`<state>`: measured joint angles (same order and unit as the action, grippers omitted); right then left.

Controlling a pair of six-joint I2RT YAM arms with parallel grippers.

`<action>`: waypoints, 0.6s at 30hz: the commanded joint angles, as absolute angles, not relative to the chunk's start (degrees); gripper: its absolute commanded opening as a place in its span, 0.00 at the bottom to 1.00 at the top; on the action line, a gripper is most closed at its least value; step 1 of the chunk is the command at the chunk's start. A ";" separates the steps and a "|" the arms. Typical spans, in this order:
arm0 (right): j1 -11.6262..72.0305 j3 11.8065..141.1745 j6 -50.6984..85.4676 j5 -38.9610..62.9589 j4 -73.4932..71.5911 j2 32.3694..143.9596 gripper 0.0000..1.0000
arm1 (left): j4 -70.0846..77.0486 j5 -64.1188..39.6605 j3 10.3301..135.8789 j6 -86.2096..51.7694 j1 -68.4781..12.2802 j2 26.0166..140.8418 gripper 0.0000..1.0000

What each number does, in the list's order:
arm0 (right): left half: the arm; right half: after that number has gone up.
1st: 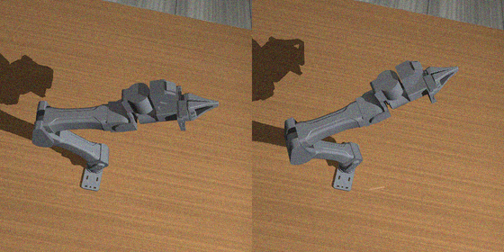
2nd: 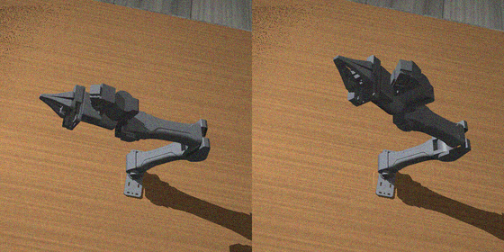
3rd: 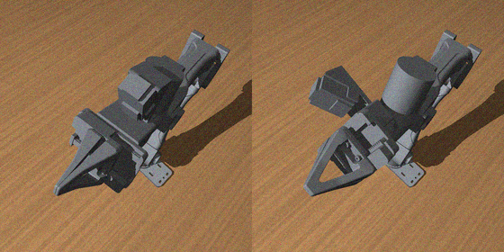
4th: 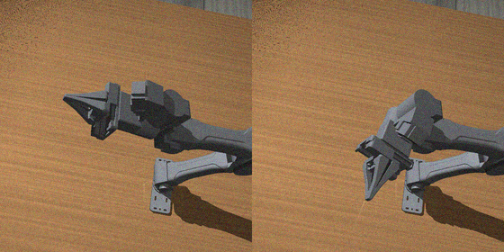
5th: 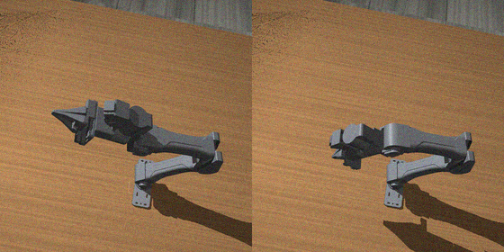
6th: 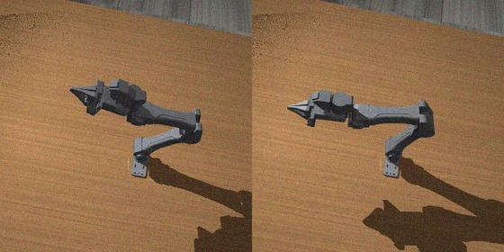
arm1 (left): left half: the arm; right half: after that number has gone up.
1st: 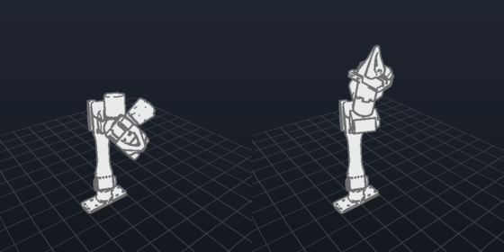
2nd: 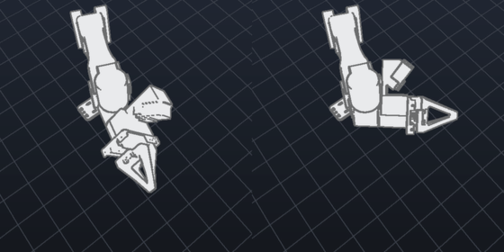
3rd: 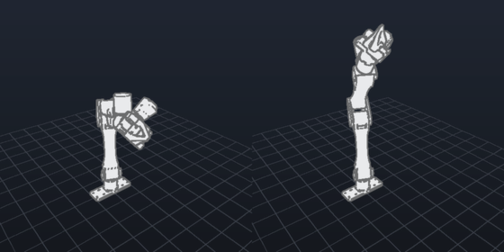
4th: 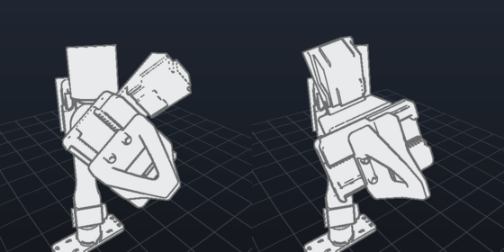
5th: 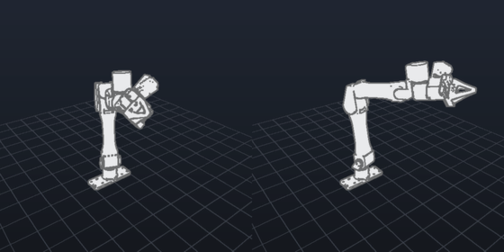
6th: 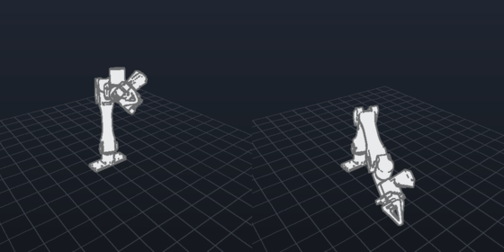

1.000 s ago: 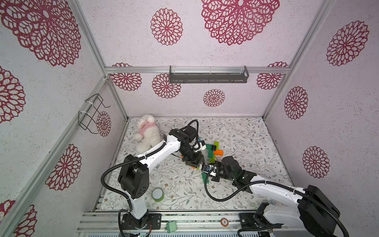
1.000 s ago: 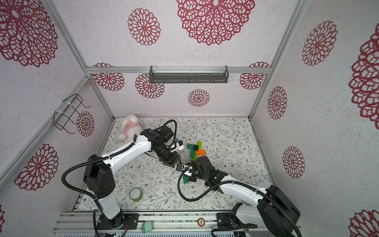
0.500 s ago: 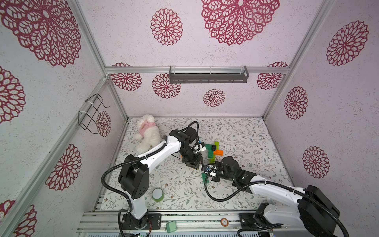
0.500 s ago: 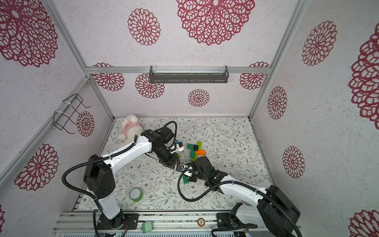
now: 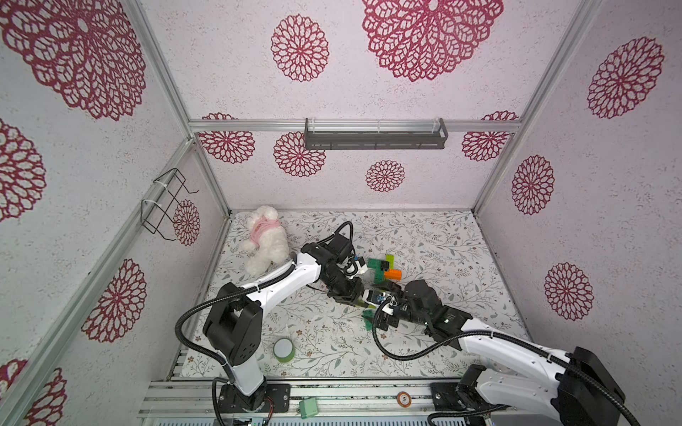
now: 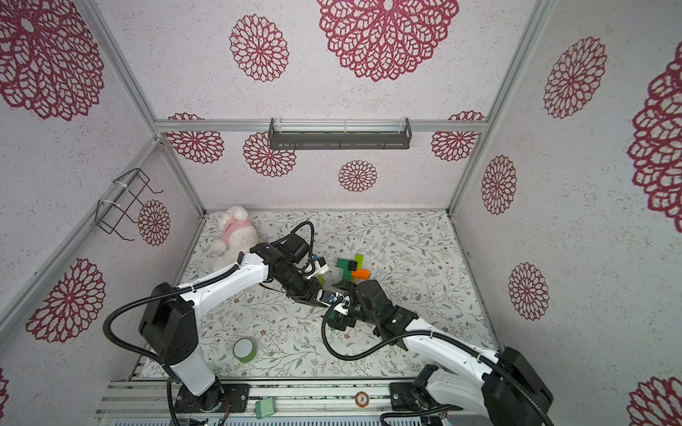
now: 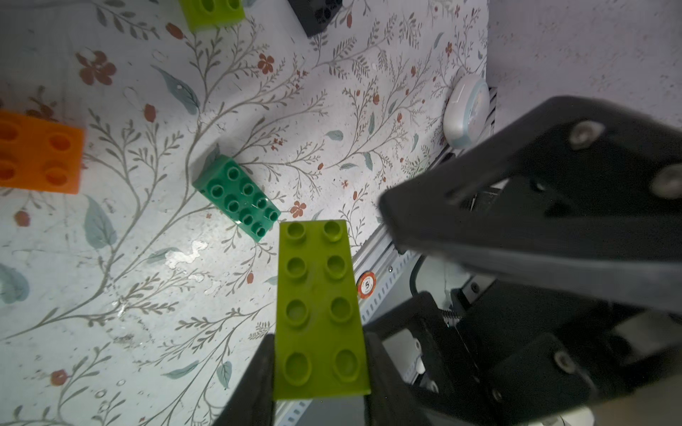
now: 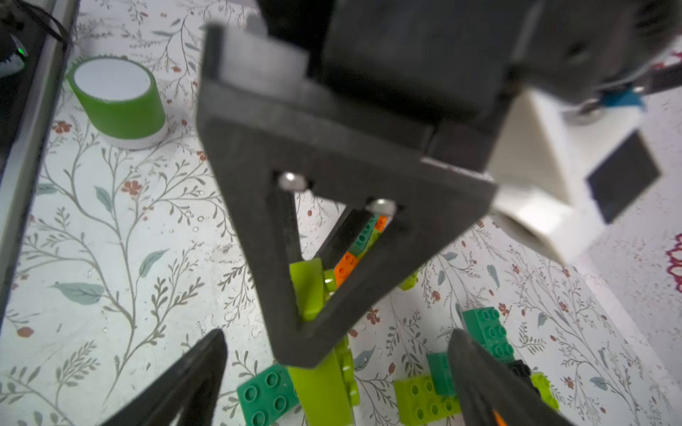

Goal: Assemble a small pinwheel with lego
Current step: Assemble the lego brick with the lego brick.

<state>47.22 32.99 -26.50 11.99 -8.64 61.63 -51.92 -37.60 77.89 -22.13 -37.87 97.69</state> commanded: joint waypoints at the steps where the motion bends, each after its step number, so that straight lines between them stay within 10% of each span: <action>1: 47.47 34.37 -19.31 11.62 -7.03 57.72 0.99 | -42.08 -32.89 74.50 -25.95 -36.79 91.91 0.16; 10: 46.82 34.80 8.35 -13.89 -8.57 50.44 0.99 | -10.28 -8.05 43.61 -21.46 -38.98 72.02 0.19; 18: 39.51 39.13 27.63 1.40 -5.83 60.13 0.88 | 8.53 1.90 29.32 -4.85 -41.40 71.67 0.18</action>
